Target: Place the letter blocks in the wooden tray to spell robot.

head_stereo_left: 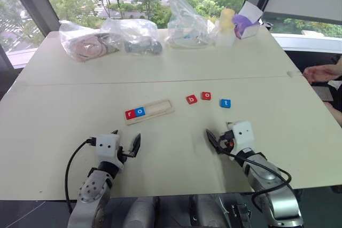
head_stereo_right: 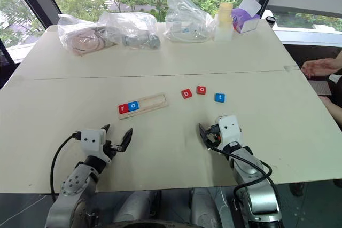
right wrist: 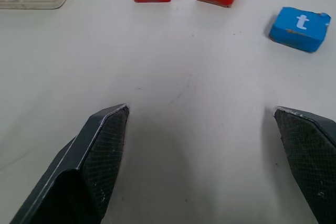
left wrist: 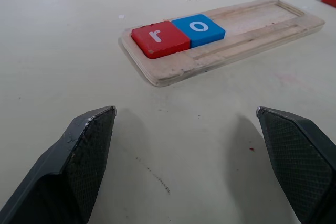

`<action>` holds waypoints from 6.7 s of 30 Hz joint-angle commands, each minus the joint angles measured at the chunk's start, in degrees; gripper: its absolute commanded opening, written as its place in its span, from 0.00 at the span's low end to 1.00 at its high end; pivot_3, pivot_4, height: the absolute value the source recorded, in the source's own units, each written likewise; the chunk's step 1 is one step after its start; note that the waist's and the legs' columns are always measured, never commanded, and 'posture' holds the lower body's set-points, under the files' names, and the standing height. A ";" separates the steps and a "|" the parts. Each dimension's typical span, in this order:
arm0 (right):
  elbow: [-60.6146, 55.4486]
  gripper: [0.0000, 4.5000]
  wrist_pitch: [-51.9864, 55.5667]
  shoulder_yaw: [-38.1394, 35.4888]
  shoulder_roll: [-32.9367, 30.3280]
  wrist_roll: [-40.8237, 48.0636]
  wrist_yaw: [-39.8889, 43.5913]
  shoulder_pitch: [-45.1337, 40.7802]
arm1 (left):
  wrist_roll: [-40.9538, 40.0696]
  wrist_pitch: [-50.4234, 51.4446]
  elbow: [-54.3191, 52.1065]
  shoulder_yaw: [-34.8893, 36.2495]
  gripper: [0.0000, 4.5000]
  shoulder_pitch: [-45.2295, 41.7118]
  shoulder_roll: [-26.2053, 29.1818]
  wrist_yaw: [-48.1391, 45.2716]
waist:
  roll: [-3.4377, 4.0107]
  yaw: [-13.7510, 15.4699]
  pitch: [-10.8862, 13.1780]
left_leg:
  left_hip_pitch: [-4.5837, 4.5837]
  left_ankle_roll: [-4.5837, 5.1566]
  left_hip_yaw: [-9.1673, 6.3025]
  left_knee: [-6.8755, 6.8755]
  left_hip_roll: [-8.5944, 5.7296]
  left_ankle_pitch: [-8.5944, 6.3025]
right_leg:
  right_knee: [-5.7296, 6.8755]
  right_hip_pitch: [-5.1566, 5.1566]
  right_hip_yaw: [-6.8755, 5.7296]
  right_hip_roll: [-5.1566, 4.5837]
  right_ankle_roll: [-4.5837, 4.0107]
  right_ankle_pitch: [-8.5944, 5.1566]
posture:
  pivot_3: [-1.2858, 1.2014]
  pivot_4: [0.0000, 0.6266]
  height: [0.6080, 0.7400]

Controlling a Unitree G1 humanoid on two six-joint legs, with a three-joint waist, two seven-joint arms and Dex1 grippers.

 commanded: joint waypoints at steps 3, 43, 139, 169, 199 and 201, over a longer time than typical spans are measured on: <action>-0.65 0.99 -2.04 -0.11 -1.04 0.06 1.12 -0.15 | -1.19 -3.20 3.64 0.42 1.00 -1.04 0.83 -2.62 | 0.08 0.08 -0.01 | 0.02 0.00 -0.02 0.02 0.00 0.00 | 0.02 0.02 -0.02 0.00 0.00 0.00 | 0.52 0.24 1.00; -1.29 0.99 7.36 5.14 -28.04 17.28 38.20 -28.70 | -0.22 -16.60 69.21 -8.00 1.00 -62.39 30.29 -65.76 | 0.07 0.02 0.53 | -0.86 0.04 -0.09 0.29 -0.13 0.04 | 0.21 -0.76 -0.24 0.08 0.15 0.42 | 0.52 0.24 1.00; 22.53 1.00 19.71 10.17 -0.01 -1.14 2.37 -43.21 | -0.14 -6.96 28.61 -4.66 1.00 -34.78 36.24 -57.81 | 0.25 -1.74 0.39 | -0.76 -0.04 0.03 0.97 -0.12 0.11 | 1.23 -0.98 0.09 0.19 0.02 0.59 | 0.52 0.24 1.00; 28.29 0.26 25.90 8.92 4.60 -3.68 1.21 -45.28 | -20.98 17.06 7.91 8.05 1.00 -31.87 38.40 -49.34 | 0.27 -1.53 0.41 | -0.76 -0.07 0.04 0.95 -0.12 0.12 | 1.25 -0.99 0.11 0.21 0.00 0.61 | 0.52 0.24 1.00; -25.12 0.99 55.70 -5.17 -24.26 17.88 17.39 -21.73 | -21.61 17.20 9.43 4.12 1.00 -36.67 35.50 -49.36 | 0.25 -1.42 0.44 | -0.83 -0.03 0.07 1.03 -0.03 0.11 | 1.07 -0.89 0.02 0.21 0.00 0.58 | 0.52 0.24 1.00; -20.20 0.99 38.80 -4.30 -33.29 16.25 27.86 -20.27 | -21.74 17.52 8.76 4.02 1.00 -36.55 35.29 -49.00 | 0.34 -1.32 0.52 | -0.85 -0.03 0.09 1.02 -0.04 0.11 | 1.05 -0.89 0.00 0.20 0.02 0.57 | 0.52 0.24 1.00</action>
